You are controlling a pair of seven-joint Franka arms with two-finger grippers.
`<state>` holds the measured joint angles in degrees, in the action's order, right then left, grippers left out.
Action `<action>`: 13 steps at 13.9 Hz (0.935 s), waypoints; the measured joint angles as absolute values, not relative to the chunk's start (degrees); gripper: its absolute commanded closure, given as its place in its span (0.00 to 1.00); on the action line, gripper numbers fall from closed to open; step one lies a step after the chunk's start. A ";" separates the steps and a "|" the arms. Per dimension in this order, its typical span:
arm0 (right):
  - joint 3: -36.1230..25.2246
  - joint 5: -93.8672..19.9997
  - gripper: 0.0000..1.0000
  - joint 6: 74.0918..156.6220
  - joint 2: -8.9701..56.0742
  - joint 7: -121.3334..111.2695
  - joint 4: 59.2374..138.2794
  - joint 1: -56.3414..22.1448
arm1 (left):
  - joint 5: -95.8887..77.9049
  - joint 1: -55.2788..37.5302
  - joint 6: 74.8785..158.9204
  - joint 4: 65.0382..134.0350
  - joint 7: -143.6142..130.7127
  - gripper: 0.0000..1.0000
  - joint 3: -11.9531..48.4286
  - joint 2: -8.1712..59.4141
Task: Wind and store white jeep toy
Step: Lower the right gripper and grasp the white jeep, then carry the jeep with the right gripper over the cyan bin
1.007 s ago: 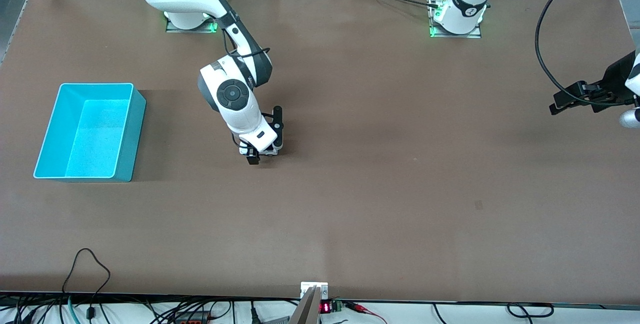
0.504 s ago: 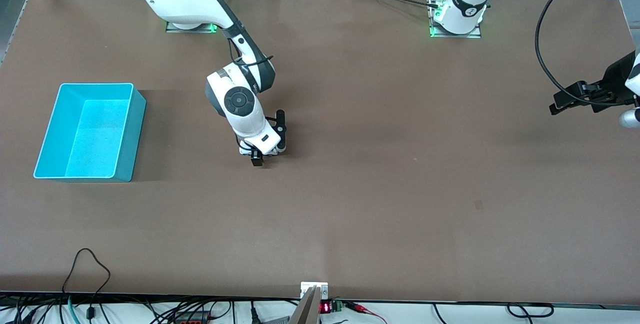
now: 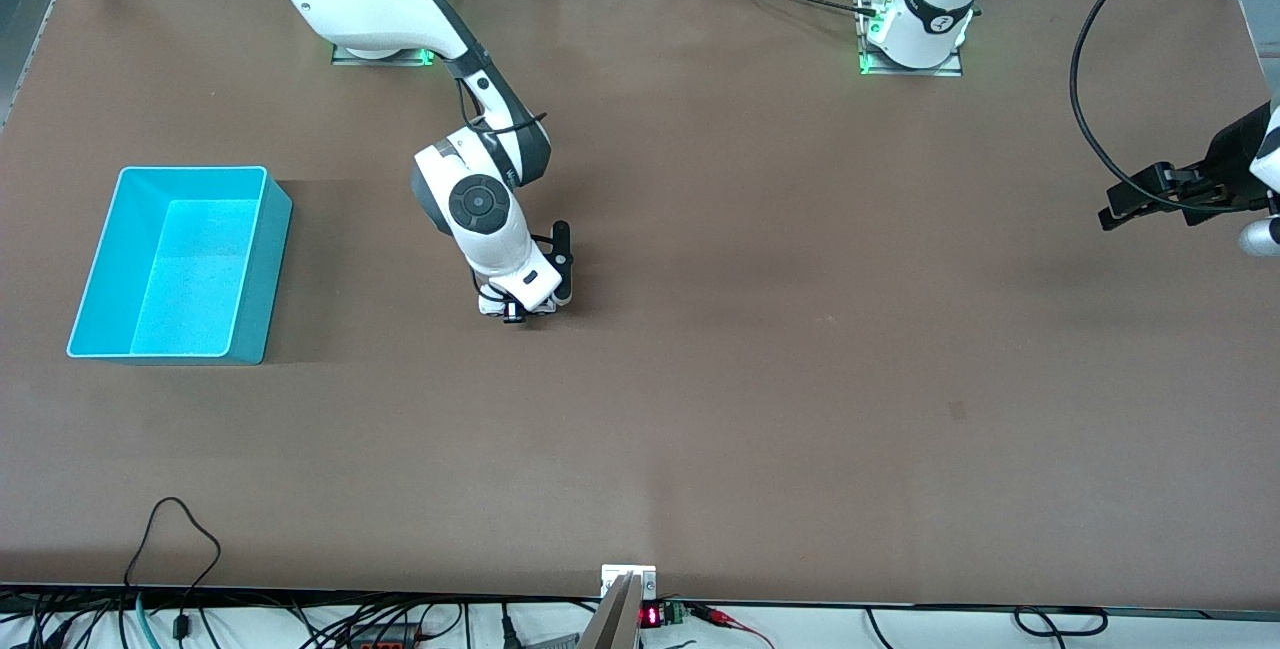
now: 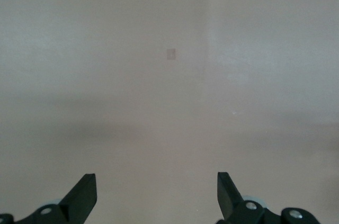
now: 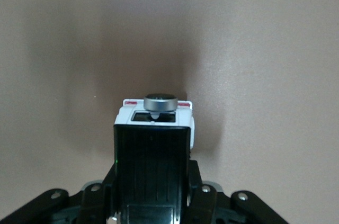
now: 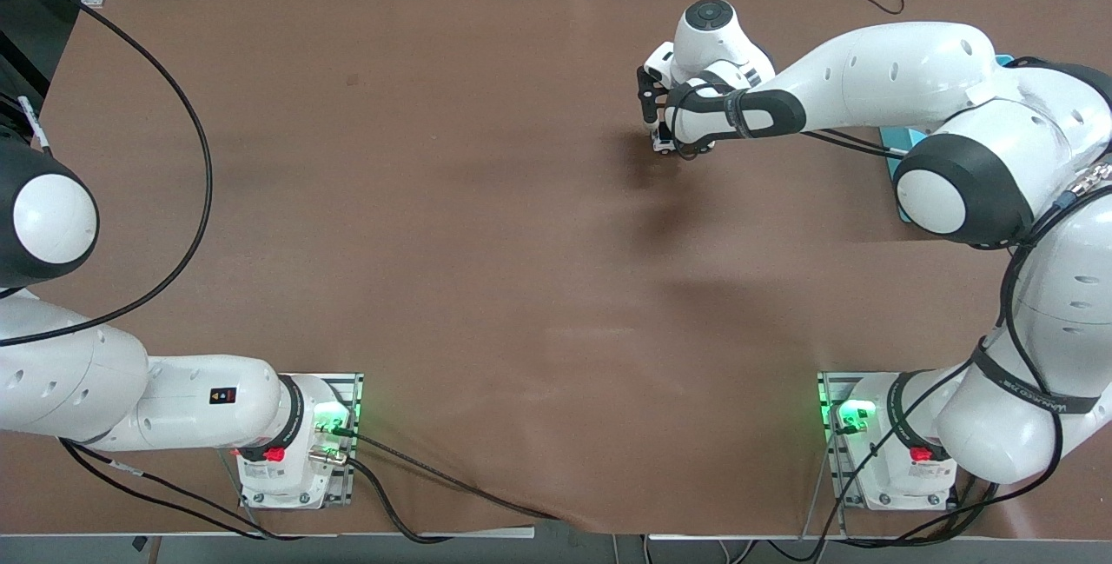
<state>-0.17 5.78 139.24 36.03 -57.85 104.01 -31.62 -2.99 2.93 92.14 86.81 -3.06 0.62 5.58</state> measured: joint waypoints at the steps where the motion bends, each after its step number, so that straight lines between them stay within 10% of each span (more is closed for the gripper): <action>1: -0.17 5.78 0.98 139.24 36.03 -57.78 104.01 -31.63 | -2.99 2.93 92.29 86.82 -3.06 0.00 0.62 5.58; 13: -1.60 5.76 1.00 131.34 27.21 -49.20 102.81 -26.27 | -2.99 2.93 92.39 86.89 -3.06 0.00 0.62 5.60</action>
